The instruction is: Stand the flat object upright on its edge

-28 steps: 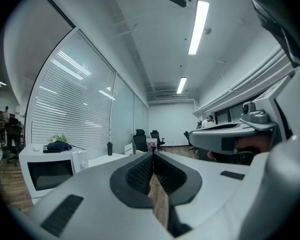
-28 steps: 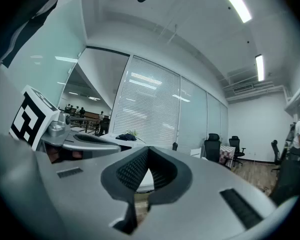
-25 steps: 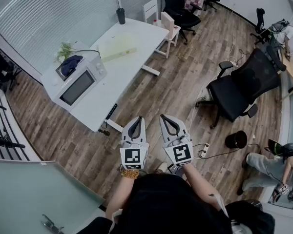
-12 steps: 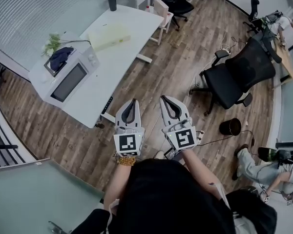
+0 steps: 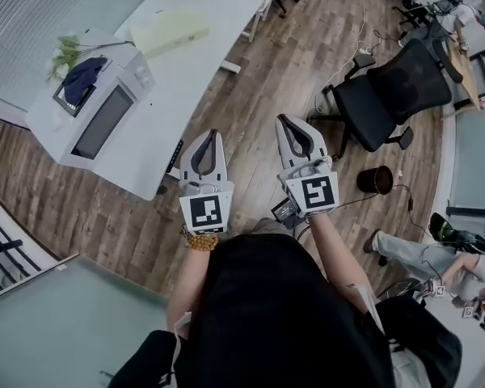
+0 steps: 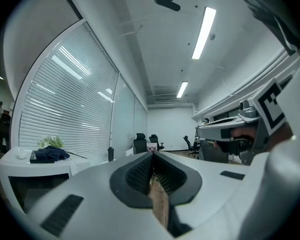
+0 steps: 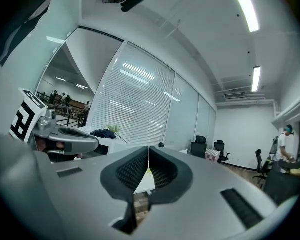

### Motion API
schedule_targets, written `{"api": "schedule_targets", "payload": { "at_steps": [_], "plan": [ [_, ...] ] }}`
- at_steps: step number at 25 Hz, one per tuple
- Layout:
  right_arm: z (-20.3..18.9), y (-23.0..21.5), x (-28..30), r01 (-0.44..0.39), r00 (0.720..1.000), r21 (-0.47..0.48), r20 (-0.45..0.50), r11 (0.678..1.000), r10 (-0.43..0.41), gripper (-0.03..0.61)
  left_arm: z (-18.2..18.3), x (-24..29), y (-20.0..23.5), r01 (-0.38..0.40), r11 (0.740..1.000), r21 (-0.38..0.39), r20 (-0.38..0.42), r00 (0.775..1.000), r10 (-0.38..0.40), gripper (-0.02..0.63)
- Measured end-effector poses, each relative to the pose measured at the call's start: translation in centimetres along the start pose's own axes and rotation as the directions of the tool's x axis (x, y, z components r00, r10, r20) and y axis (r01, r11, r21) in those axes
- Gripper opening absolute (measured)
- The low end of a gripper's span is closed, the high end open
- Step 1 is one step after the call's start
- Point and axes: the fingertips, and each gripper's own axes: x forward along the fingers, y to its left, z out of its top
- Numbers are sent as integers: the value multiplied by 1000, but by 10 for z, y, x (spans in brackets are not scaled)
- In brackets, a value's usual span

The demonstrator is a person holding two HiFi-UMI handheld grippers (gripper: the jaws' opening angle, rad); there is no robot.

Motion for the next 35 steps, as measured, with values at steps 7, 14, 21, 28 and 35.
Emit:
{"api": "schedule_targets", "payload": {
  "at_steps": [7,14,21,28,35],
  "plan": [
    [-12,-37,13,56,998,-39,-36,998,-58,6,-10,24,6,47,999,0,-28,998,-47,8],
    [-45,-89,29,60,996,6,-58,998,-60,6,-22,67,-10,42,999,10,-75,996,-41,8],
    [-60,-153,67,6,1000,53,0,999,-6,6,-12,133,-41,22,995,98,-87,996,-13,8],
    [-98,-193,88,-86,996,115,-13,990,88,6,-27,173,-68,-37,997,73,-124,991,46,8],
    [-125,-204,113,-136,988,157,-45,978,145,6,-39,204,-64,-61,995,84,-160,984,73,8]
  ]
}}
